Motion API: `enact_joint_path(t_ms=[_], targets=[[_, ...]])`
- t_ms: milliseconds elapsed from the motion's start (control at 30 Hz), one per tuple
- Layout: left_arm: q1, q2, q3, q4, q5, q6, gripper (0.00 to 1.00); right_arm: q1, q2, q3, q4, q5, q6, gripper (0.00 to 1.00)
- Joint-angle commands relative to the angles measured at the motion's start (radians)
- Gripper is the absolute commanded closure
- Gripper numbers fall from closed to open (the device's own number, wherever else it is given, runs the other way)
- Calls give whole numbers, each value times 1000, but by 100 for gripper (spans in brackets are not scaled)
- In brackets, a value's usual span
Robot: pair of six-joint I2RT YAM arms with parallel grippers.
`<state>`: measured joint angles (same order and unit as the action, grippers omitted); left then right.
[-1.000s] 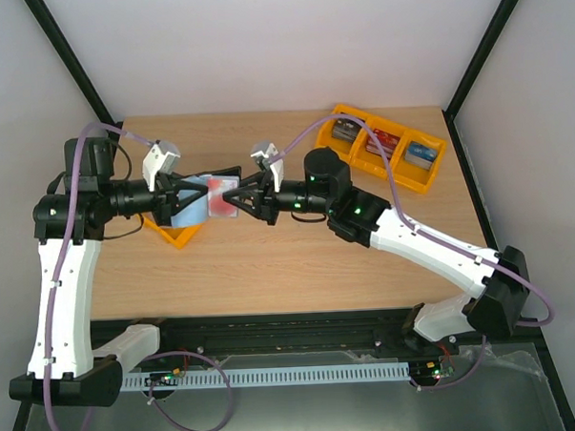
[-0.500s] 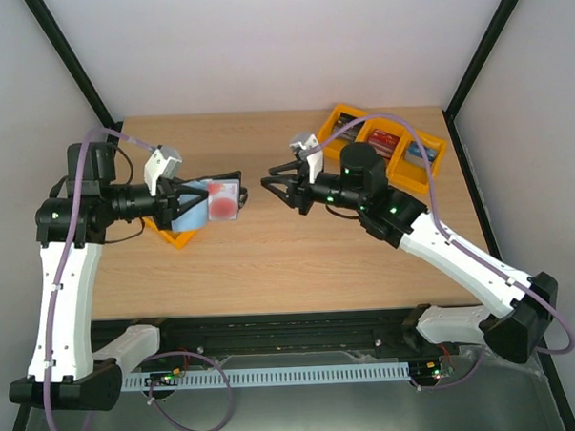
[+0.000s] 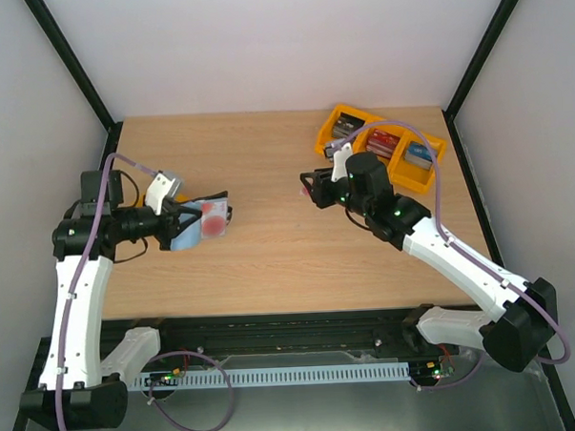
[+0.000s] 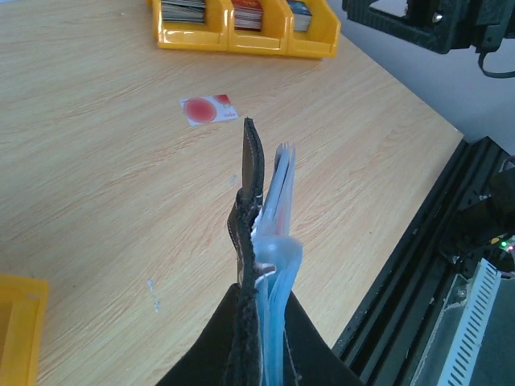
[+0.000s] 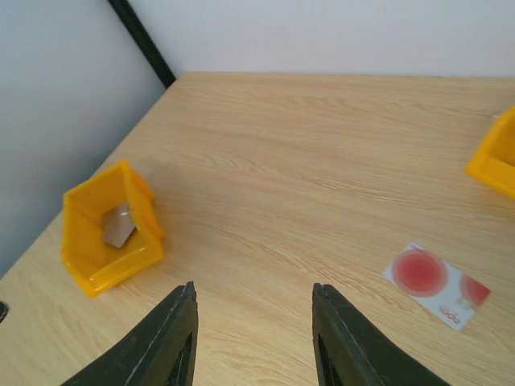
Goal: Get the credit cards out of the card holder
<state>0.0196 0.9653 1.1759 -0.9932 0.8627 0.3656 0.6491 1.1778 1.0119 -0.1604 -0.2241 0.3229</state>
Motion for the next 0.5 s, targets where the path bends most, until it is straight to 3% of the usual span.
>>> enact_joint_path(t_ms=[0,467], targets=[[34,-43,-48,40,9,-7,98,-3,-30,-2,-47,120,43,61],[43,-35,-61,54,10,-10,98,-3,-17,18,-85,108,35,60]])
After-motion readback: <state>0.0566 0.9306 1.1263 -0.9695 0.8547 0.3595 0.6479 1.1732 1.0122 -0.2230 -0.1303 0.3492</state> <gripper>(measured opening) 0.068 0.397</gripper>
